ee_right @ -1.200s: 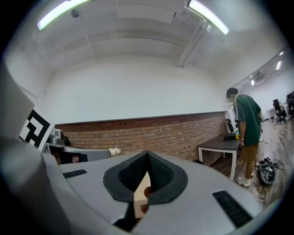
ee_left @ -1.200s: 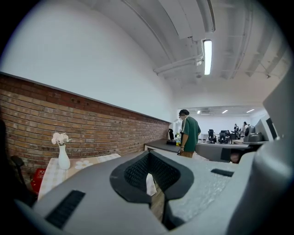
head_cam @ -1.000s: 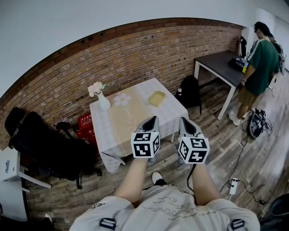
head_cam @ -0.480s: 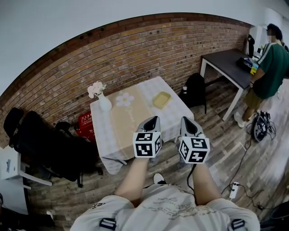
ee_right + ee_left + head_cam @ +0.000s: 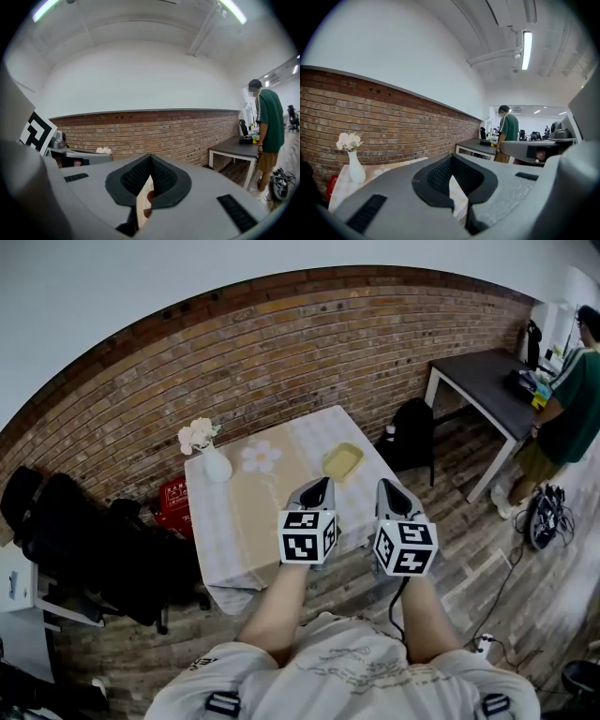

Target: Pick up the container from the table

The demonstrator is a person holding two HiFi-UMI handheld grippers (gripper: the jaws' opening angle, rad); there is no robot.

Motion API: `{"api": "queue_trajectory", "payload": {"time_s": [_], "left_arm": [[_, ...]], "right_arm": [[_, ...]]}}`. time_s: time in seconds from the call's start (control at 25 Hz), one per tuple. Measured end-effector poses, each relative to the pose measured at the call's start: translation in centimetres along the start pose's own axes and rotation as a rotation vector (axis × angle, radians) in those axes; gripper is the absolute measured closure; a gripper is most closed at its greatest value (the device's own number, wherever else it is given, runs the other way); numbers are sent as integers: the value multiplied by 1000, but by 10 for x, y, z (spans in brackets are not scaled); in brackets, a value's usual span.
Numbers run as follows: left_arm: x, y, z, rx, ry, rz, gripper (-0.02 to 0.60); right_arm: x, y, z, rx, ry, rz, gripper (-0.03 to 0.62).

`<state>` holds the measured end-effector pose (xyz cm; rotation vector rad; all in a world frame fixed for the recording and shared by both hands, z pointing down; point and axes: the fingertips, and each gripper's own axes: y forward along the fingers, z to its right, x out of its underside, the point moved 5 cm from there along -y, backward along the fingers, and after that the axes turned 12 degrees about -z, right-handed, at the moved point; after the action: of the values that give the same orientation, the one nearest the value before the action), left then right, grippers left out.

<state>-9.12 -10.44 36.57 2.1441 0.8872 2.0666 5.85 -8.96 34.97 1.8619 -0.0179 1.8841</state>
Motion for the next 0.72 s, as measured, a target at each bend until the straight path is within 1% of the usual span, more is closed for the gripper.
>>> {"api": "queue_trajectory", "payload": {"time_s": [0.2,0.36,0.72], "left_arm": [[-12,33,-19,4,-1,5,577],[-18,59,-31,14,-6,-14,577],[-4,97,-40,30,-12,-81,577]], "right_arm": [[-11,38,7,3,-10,3,603],[-13,62,15,8,1,-14,603],[-3,94,35,18,54,-63,603]]}}
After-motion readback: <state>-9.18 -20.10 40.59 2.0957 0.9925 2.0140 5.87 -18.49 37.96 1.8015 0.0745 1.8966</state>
